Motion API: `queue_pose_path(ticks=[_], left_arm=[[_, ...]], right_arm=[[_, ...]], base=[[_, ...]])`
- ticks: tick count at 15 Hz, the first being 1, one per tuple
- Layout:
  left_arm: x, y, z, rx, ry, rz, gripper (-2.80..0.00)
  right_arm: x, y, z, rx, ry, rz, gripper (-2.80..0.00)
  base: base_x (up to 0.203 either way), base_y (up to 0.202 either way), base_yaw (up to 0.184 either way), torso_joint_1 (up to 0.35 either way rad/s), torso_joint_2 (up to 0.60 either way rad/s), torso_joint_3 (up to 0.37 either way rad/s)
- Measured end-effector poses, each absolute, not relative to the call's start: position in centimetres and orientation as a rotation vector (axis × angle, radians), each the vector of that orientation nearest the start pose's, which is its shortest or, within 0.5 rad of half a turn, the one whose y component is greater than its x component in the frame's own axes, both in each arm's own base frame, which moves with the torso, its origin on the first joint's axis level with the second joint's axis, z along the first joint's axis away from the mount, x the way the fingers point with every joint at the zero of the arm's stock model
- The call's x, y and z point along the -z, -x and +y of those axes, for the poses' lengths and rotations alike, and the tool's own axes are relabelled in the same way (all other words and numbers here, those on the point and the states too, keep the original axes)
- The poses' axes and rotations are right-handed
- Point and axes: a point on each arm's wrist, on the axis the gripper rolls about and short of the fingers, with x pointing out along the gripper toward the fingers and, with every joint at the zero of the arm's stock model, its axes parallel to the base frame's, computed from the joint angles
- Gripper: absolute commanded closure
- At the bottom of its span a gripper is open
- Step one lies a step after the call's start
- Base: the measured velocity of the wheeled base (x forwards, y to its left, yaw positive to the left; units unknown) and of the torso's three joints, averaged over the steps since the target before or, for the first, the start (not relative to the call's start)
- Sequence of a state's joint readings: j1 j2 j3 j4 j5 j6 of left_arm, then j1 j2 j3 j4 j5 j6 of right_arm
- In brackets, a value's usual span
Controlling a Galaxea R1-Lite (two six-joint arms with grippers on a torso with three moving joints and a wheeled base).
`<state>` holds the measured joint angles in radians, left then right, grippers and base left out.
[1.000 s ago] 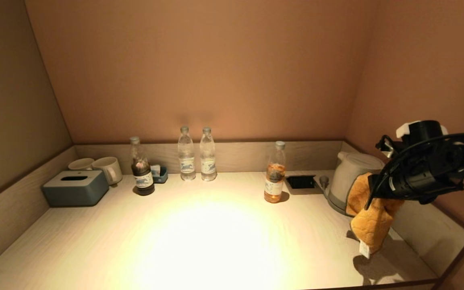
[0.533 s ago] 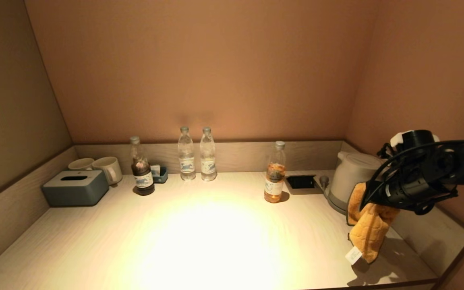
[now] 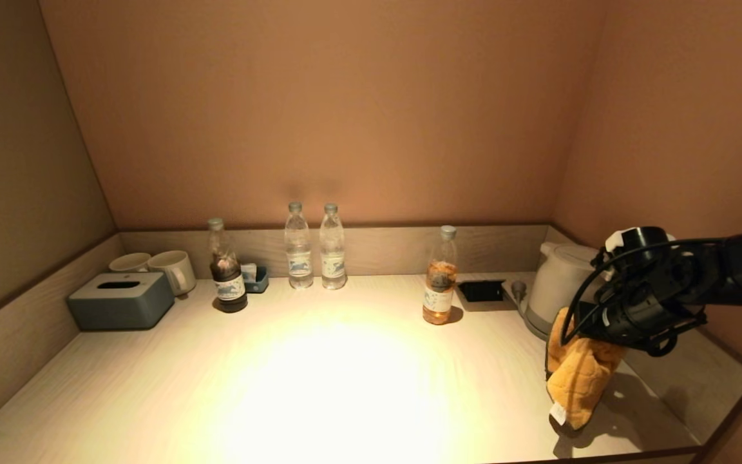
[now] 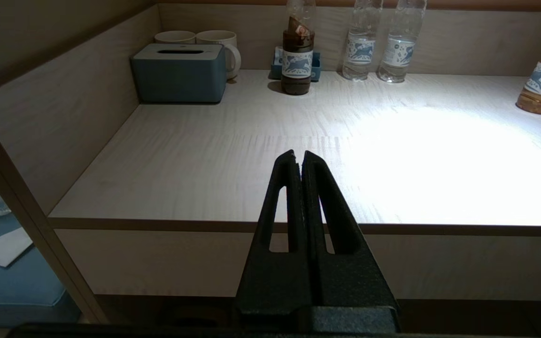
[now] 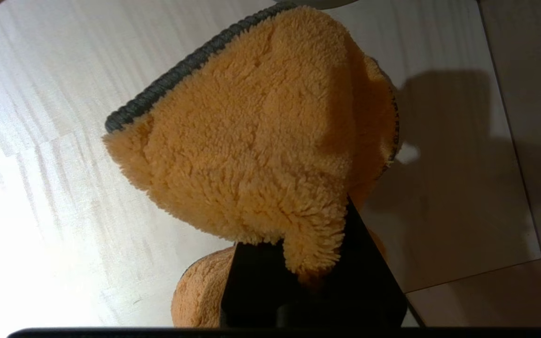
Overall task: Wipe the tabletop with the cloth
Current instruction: Place the tablecloth
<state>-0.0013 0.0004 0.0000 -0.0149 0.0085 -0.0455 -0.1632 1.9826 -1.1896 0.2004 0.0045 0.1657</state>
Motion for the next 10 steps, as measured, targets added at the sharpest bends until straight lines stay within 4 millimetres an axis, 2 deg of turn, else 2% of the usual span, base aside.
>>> queue_pose_path(ticks=[2,3,7,10], left_arm=[[-7.7,2.3,0.0,-0.007,0.046,-0.014,0.00],[-7.7,2.3,0.0,-0.007,0.046,-0.014,0.00],[-7.7,2.3,0.0,-0.007,0.046,-0.015,0.00],[-7.7,2.3,0.0,-0.006,0.046,-0.014,0.00]], right_arm=[[-11.1,-35.2,-5.9,0.231,-0.238,0.993,0.00],[-10.6,-35.4,-6.0,0.234,-0.239,1.003,-2.80],[-9.5,-36.2,-6.3,0.246,-0.253,1.025,-2.80],[-9.4,-36.9,-6.4,0.248,-0.255,1.015,-2.80]], base=[[0.000,0.000,0.000,0.000,0.00,0.000],[0.000,0.000,0.000,0.000,0.00,0.000],[0.000,0.000,0.000,0.000,0.00,0.000],[0.000,0.000,0.000,0.000,0.00,0.000]])
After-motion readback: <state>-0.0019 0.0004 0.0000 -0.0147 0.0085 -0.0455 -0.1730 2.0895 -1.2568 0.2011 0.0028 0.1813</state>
